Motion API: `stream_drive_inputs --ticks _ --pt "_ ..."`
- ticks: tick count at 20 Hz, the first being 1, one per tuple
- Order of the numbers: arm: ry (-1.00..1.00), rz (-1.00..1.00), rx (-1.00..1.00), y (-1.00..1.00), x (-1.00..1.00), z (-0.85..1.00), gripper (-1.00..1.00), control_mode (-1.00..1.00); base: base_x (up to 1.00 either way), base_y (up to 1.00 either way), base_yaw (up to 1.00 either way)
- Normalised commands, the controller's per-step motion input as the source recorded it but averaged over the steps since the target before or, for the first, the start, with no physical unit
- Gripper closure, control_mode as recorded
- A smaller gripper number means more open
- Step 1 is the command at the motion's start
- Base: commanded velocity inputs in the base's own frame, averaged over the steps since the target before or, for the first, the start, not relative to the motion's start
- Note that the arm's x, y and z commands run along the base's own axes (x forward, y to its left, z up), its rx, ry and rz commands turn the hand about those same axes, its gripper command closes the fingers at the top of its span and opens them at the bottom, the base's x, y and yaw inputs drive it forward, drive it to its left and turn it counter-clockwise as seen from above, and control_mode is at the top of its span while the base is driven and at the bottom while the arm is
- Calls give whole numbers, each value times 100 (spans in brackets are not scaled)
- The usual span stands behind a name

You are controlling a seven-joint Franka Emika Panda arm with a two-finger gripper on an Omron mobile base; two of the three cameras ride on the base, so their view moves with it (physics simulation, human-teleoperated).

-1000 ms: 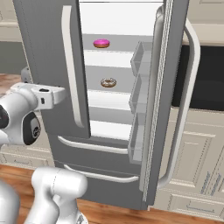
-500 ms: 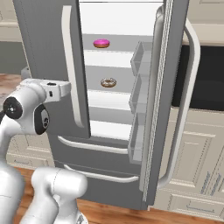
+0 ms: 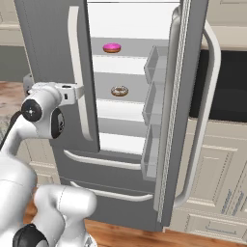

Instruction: Take the donuts from the fridge and place them on the empty tray on the dining counter.

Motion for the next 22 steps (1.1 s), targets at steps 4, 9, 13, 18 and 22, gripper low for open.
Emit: stream_drive_inputs --ticks 4,9,13,18,22 --pt "0 0 0 1 62 -9 -100 -100 0 0 0" --pt "0 0 0 24 51 -3 -100 -100 0 0 0" --pt "0 0 0 9 55 -1 -100 -100 0 0 0" --pt "0 0 0 0 62 -8 -100 -100 0 0 0" --pt "0 0 0 0 64 -11 -100 -100 0 0 0"
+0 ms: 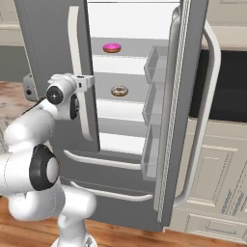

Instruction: Take the donuts from the fridge and place them on the empty tray on the dining counter.

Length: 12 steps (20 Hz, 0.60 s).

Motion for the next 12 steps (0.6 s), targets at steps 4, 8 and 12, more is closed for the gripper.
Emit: stream_drive_inputs --ticks 4,8,12 --pt "0 0 0 3 67 -11 -100 -100 0 0 0" --pt "0 0 -2 17 73 -5 -100 -100 0 0 0" --pt "0 0 -4 27 76 -3 -100 -100 0 0 0"
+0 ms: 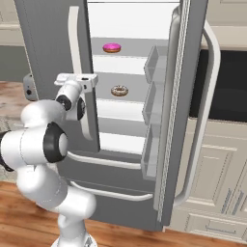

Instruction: Take the donuts from the fridge and place them on the empty tray on the dining counter.

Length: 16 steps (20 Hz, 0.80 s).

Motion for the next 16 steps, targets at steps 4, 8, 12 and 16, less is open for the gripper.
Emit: stream_drive_inputs --ticks 4,8,12,16 --pt "9 -1 -2 47 54 0 100 -100 0 0 0" --pt "47 4 0 69 5 31 100 -100 0 0 0" --pt "50 10 0 92 -7 27 100 -100 0 0 0" --pt "27 12 0 100 -73 2 100 -100 0 0 0"
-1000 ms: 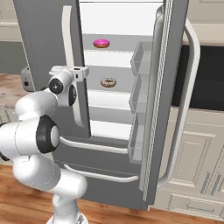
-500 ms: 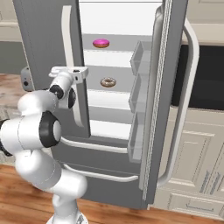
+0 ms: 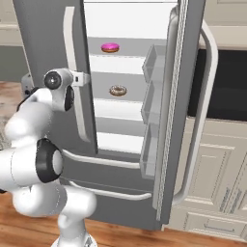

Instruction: Take the donuts from the fridge and place them on the empty tray on the dining counter.

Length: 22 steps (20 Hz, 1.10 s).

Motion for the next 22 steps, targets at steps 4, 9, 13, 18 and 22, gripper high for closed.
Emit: stream_drive_inputs --ticks 4,9,13,18,22 --pt "-10 4 0 100 -100 -47 100 -100 0 0 0" --pt "-10 0 3 100 -100 -34 100 -100 0 0 0" --pt "37 0 23 100 -100 32 100 -100 0 0 0" --pt "54 4 28 100 -100 32 -100 -100 0 0 0" --pt "-26 -1 11 -57 -100 11 -100 -100 0 0 0"
